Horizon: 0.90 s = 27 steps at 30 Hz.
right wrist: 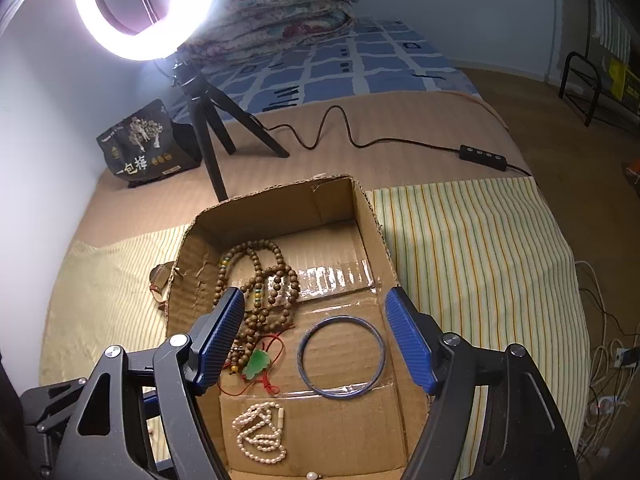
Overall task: Organize jewelry
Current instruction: 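Open the left tool to drop the necklace while the right tool drops the bangle into the box, then move the left tool to the cream bead bracelet while the right tool reaches the loose pearl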
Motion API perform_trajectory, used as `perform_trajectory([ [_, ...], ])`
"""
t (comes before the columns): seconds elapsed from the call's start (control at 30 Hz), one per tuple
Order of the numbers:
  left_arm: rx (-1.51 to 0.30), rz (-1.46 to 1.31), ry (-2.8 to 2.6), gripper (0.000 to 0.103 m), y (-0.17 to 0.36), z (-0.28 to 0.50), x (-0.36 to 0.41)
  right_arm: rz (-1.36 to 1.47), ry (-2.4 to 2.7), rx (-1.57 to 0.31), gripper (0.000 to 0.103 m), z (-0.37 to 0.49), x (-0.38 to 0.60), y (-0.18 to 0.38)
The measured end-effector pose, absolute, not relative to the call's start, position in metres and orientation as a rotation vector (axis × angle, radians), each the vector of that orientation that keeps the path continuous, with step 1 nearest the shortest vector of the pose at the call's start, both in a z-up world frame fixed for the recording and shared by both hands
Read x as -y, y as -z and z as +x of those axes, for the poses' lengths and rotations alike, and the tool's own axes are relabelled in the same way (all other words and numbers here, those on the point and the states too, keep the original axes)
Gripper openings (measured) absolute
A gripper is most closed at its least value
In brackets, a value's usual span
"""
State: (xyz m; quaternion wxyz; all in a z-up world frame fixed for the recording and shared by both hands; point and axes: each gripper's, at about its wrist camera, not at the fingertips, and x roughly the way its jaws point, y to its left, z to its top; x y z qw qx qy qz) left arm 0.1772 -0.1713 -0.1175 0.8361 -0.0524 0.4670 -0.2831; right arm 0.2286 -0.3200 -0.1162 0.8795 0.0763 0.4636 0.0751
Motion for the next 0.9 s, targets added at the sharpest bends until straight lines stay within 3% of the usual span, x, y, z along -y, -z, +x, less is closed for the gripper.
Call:
perform_trajectory([
  [0.4, -0.958, -0.085, 0.573, 0.042, 0.108, 0.167, 0.16, 0.167, -0.129, -0.927, 0.073, 0.217, 0.323, 0.103],
  [0.77, -0.938, -0.074, 0.449, 0.044, 0.101, 0.152, 0.103, 0.161, -0.142, -0.881, 0.078, 0.193, 0.314, 0.087],
  [0.9, -0.93, -0.075, 0.397, 0.052, 0.095, 0.147, 0.074, 0.17, -0.178, -0.87, 0.079, 0.182, 0.304, 0.083],
])
